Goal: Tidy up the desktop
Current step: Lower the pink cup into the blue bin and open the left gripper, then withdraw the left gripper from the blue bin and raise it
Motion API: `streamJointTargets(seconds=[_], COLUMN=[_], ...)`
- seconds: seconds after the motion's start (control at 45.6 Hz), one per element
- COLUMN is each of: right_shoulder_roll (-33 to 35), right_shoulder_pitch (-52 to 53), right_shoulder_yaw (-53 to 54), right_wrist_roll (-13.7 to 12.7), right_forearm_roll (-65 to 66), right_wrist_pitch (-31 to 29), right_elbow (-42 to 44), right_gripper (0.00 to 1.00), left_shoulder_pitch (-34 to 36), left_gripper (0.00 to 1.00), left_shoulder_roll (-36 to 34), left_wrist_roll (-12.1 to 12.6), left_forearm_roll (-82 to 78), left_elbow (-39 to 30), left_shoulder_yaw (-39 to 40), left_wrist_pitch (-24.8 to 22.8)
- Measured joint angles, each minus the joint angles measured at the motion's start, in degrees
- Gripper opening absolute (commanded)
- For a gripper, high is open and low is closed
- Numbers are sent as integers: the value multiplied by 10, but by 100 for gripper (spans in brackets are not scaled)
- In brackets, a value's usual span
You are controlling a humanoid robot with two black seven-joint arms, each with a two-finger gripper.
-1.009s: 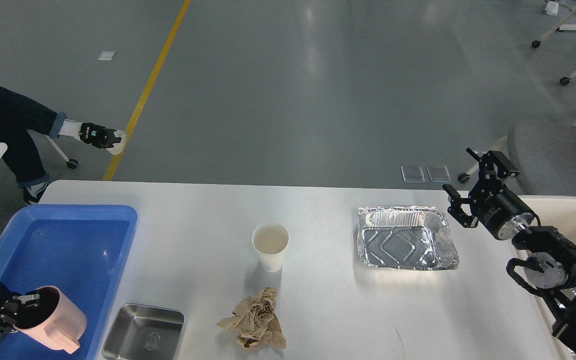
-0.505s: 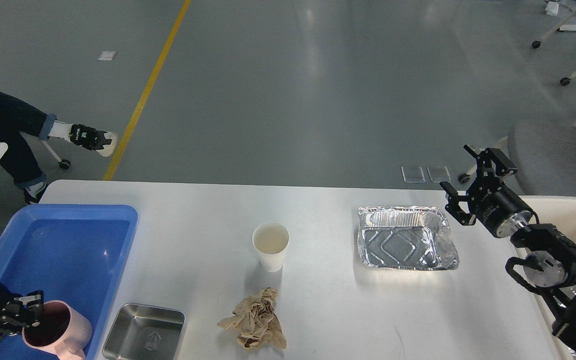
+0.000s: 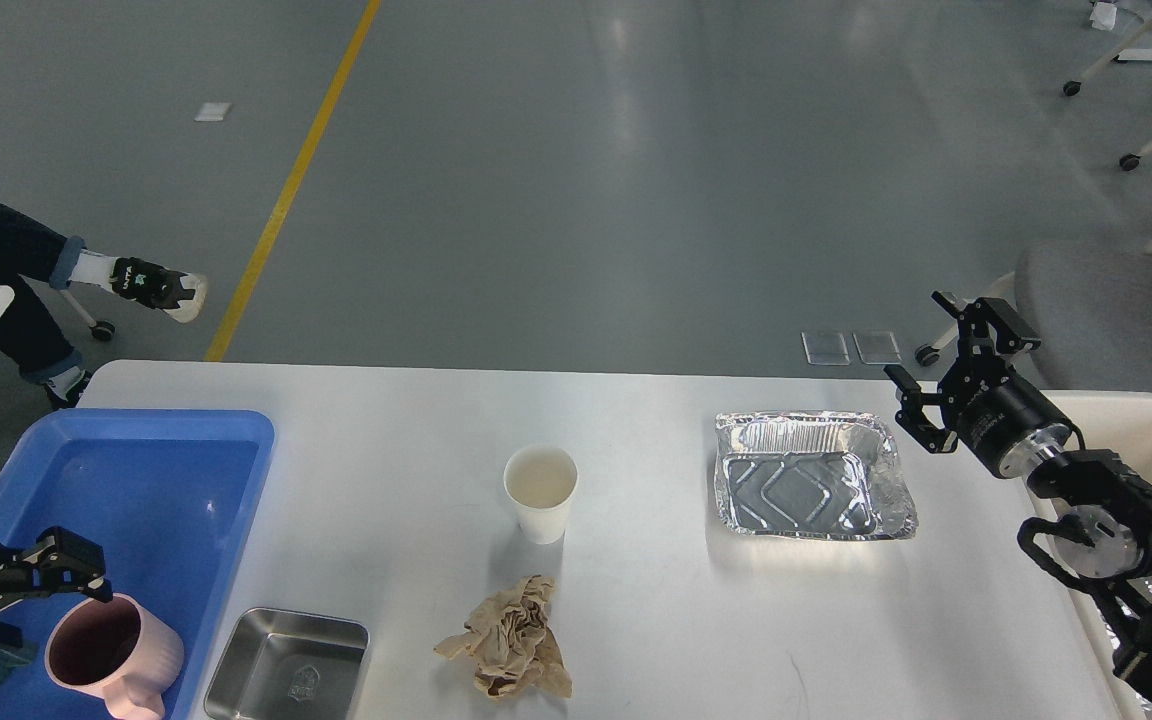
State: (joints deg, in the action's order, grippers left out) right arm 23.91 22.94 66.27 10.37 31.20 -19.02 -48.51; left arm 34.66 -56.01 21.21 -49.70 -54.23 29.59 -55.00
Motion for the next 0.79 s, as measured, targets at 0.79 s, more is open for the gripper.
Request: streamJointTargets(seconds=[0.79], right_shoulder_roll=[7], right_shoulder_pitch=[-11], right_shoulder_yaw=[0], right_wrist_roll=[-1], right_forearm_roll=[0], right_wrist_pitch=[3], right_elbow=[-21], right_gripper=[100], left_shoulder_pitch=[5], left_gripper=[99], left_shoulder_roll=[-12], left_wrist_roll=[1], left_forearm_roll=[231], left_elbow=[38], left_shoulder_yaw=[187], left_wrist_pitch=[0])
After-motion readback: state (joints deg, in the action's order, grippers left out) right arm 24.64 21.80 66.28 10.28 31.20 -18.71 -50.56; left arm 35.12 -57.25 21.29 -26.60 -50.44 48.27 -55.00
